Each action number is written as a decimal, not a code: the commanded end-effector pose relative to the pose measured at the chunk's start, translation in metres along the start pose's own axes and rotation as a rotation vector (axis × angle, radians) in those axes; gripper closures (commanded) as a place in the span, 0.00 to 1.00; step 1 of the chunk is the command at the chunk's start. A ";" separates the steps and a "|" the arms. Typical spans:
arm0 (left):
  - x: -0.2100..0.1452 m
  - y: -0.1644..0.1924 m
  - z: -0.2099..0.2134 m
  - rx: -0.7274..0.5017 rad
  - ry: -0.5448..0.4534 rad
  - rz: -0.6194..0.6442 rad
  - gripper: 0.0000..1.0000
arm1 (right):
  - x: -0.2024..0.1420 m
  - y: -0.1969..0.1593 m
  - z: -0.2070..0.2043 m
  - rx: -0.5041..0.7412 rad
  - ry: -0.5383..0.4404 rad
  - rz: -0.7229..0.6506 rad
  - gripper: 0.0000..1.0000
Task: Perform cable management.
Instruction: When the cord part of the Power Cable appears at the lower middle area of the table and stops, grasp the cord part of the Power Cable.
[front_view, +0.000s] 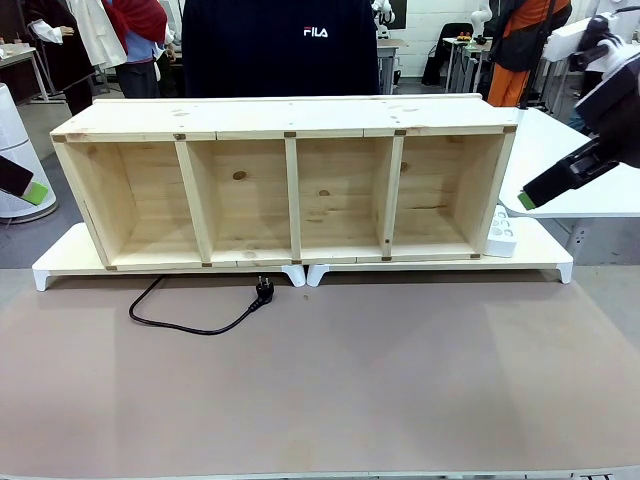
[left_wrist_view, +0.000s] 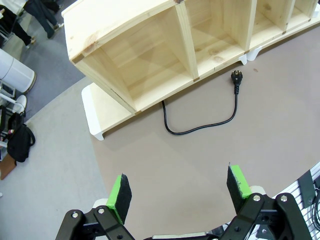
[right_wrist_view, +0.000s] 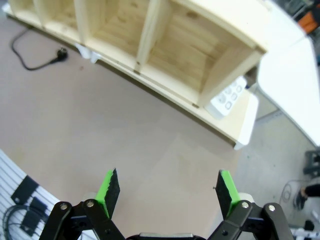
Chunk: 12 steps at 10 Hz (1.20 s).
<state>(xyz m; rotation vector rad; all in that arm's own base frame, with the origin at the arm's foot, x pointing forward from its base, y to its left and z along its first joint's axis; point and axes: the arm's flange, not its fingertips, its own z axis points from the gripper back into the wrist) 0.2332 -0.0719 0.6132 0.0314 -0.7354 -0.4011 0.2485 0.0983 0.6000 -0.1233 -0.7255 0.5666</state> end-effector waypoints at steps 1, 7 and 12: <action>0.000 0.000 0.000 -0.002 -0.001 0.004 0.00 | 0.024 0.010 -0.003 0.011 0.015 0.146 0.00; 0.000 0.000 0.000 -0.002 -0.001 0.004 0.00 | 0.104 0.064 -0.038 0.123 0.071 0.468 0.00; 0.000 0.000 0.000 -0.002 -0.001 0.004 0.00 | 0.149 0.116 -0.064 0.282 0.070 0.668 0.00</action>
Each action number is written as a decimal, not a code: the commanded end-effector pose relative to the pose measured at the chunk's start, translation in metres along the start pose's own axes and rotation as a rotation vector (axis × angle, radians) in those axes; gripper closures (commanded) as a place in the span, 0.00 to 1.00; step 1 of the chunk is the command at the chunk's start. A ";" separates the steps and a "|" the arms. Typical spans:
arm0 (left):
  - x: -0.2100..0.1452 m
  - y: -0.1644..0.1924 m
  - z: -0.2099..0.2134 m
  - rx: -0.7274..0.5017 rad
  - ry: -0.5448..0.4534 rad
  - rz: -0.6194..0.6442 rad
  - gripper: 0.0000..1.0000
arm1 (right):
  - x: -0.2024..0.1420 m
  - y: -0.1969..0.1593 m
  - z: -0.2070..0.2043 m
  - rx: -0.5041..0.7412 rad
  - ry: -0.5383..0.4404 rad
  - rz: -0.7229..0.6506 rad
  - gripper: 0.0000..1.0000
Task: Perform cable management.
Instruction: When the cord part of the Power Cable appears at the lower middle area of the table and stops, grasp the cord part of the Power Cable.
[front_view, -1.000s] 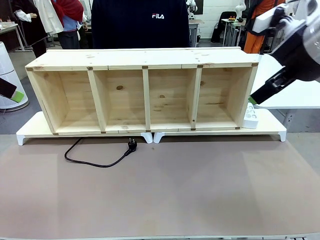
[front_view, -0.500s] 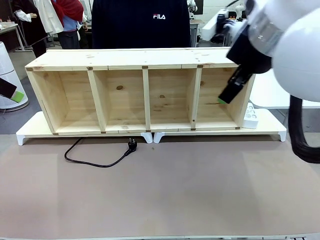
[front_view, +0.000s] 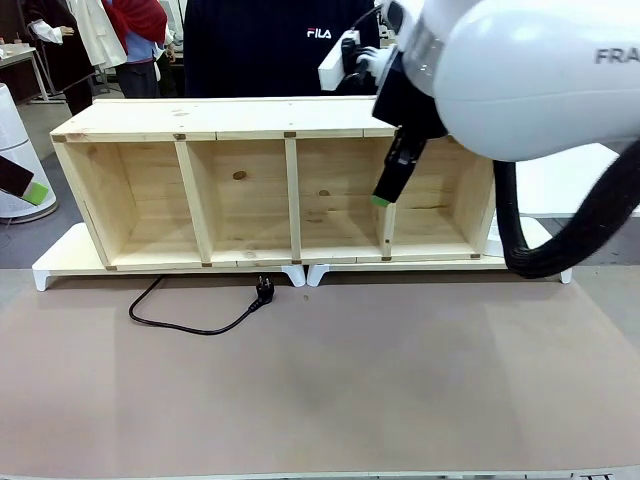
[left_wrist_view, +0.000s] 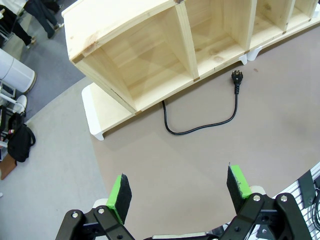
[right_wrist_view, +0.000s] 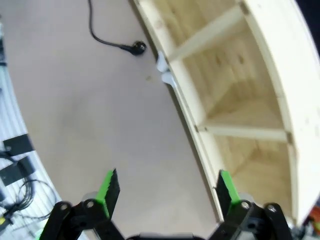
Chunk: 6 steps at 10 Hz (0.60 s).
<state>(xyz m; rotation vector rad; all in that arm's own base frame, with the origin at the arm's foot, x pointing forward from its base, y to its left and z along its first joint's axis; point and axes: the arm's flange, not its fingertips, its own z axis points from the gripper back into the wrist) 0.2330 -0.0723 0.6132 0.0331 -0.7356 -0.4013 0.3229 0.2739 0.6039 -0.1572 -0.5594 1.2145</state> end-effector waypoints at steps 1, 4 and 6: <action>0.000 0.001 0.000 -0.003 -0.001 0.005 0.00 | 0.020 0.001 -0.010 0.092 -0.005 0.104 0.00; 0.000 0.001 0.000 -0.003 -0.001 0.005 0.00 | 0.056 0.015 -0.039 0.167 -0.047 0.212 0.00; 0.000 0.001 0.000 -0.003 -0.001 0.005 0.00 | 0.076 0.023 -0.063 0.213 -0.057 0.239 0.00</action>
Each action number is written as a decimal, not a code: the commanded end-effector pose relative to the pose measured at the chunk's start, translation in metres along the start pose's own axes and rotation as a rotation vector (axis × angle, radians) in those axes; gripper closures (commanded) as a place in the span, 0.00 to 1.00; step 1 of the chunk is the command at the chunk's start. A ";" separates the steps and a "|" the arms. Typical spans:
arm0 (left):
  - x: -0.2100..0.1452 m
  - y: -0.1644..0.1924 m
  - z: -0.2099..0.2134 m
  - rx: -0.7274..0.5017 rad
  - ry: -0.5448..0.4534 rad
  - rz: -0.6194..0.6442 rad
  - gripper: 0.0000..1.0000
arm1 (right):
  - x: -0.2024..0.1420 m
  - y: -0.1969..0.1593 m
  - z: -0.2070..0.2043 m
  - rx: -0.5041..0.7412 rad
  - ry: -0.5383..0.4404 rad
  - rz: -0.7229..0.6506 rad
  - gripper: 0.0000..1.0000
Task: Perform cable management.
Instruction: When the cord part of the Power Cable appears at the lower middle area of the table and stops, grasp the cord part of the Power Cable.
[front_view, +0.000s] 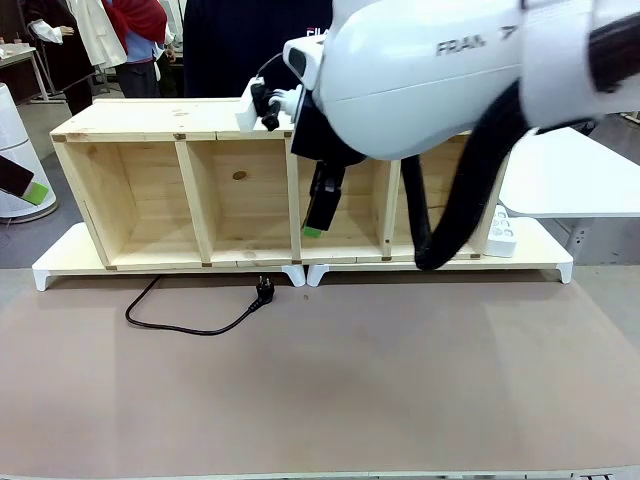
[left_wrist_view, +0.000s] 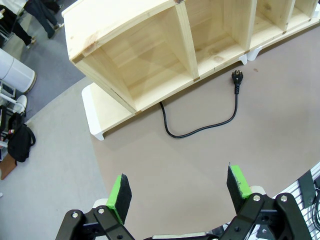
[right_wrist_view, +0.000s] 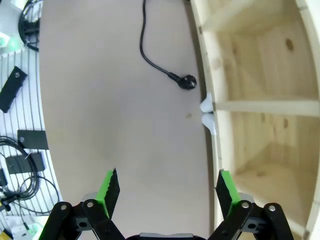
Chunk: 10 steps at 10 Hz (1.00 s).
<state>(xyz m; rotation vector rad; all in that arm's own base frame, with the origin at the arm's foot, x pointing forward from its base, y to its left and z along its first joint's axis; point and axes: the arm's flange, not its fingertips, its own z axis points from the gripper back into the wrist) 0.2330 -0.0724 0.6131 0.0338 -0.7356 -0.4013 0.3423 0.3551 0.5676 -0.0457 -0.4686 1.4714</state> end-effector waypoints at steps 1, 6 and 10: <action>0.000 0.001 0.000 -0.004 -0.001 0.005 0.00 | 0.015 -0.008 -0.019 0.046 -0.027 0.028 0.00; 0.000 0.001 0.000 -0.004 -0.001 0.005 0.00 | 0.042 -0.009 -0.072 0.118 -0.018 0.049 0.00; 0.000 0.001 0.000 -0.004 -0.001 0.005 0.00 | 0.052 -0.008 -0.095 0.128 0.004 0.057 0.00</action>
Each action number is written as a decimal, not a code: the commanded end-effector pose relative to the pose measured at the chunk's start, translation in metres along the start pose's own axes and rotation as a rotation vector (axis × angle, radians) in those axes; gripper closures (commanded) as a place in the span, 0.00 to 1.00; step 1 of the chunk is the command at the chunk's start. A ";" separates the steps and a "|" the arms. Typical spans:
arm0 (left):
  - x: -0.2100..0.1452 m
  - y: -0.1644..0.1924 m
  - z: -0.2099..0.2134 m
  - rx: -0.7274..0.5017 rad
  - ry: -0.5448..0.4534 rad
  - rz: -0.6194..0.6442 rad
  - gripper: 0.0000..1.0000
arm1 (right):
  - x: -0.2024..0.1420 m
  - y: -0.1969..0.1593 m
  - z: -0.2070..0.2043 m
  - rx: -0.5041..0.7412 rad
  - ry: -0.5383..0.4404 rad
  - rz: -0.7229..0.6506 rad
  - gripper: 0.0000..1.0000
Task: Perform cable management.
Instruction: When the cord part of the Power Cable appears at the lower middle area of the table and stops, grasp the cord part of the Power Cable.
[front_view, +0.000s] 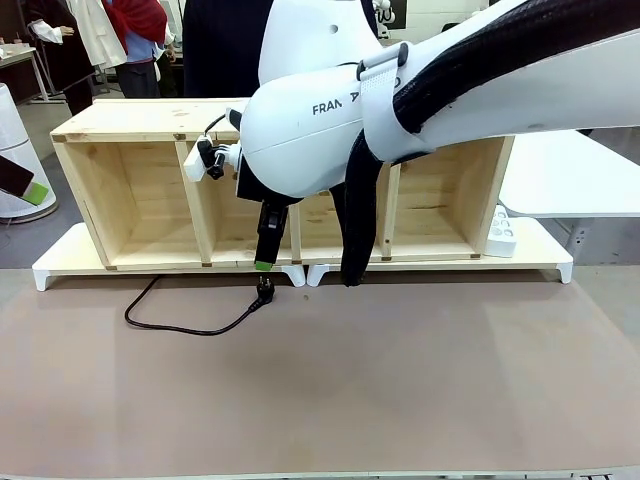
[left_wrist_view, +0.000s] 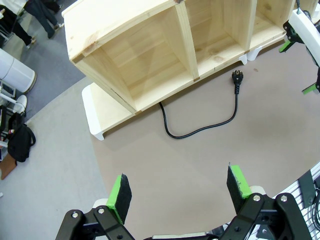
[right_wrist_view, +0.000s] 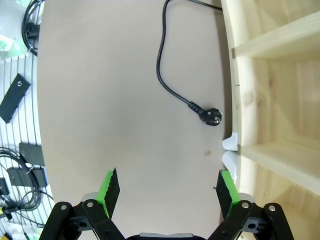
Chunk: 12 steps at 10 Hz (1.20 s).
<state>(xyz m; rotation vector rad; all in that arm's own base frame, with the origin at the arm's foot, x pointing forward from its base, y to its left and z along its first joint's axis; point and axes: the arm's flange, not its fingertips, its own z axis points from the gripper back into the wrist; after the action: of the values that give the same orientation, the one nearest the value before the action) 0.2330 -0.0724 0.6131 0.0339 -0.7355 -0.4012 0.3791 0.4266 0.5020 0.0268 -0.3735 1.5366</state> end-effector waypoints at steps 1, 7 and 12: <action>0.000 0.001 0.000 -0.004 -0.001 0.005 0.00 | 0.003 -0.001 -0.008 0.016 -0.008 0.017 0.00; 0.000 0.001 0.000 -0.004 -0.001 0.005 0.00 | 0.005 0.003 -0.009 0.013 0.000 0.008 0.00; 0.000 0.001 0.000 -0.004 -0.001 0.005 0.00 | 0.005 0.003 -0.009 0.013 0.000 0.008 0.00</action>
<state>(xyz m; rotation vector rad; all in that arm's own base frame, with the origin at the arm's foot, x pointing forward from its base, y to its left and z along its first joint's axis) 0.2330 -0.0723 0.6131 0.0339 -0.7355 -0.4011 0.3780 0.4339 0.4948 0.0344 -0.3701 1.5456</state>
